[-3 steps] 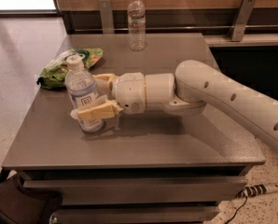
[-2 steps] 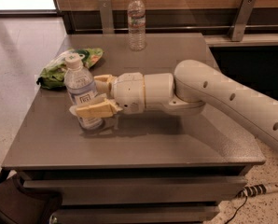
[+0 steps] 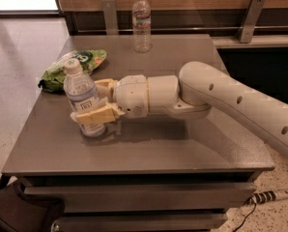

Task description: Knock blue plastic bottle over

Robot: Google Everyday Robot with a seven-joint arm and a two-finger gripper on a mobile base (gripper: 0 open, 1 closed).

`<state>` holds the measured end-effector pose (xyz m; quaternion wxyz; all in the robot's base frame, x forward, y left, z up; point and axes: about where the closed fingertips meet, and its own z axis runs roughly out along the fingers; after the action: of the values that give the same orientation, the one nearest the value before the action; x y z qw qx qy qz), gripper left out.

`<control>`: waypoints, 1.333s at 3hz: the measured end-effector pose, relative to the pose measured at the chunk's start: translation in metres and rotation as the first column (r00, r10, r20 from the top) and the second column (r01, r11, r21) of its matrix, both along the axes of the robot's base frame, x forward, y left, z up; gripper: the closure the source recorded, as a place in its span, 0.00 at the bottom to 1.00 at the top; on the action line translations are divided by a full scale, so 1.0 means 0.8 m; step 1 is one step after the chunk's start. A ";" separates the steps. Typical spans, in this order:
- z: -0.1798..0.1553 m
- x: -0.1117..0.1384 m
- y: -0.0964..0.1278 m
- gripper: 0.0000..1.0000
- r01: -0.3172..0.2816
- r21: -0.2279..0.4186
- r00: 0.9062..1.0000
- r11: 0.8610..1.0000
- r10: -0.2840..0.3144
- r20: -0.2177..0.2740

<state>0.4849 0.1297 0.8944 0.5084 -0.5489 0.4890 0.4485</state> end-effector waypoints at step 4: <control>0.071 0.035 -0.074 1.00 0.256 -0.453 0.966 0.854 -0.241 0.091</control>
Offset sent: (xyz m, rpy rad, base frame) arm 0.0201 -0.0606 0.0464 -0.3750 0.0161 -0.2044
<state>0.5126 0.0701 0.9510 0.4248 -0.5928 0.6401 0.2417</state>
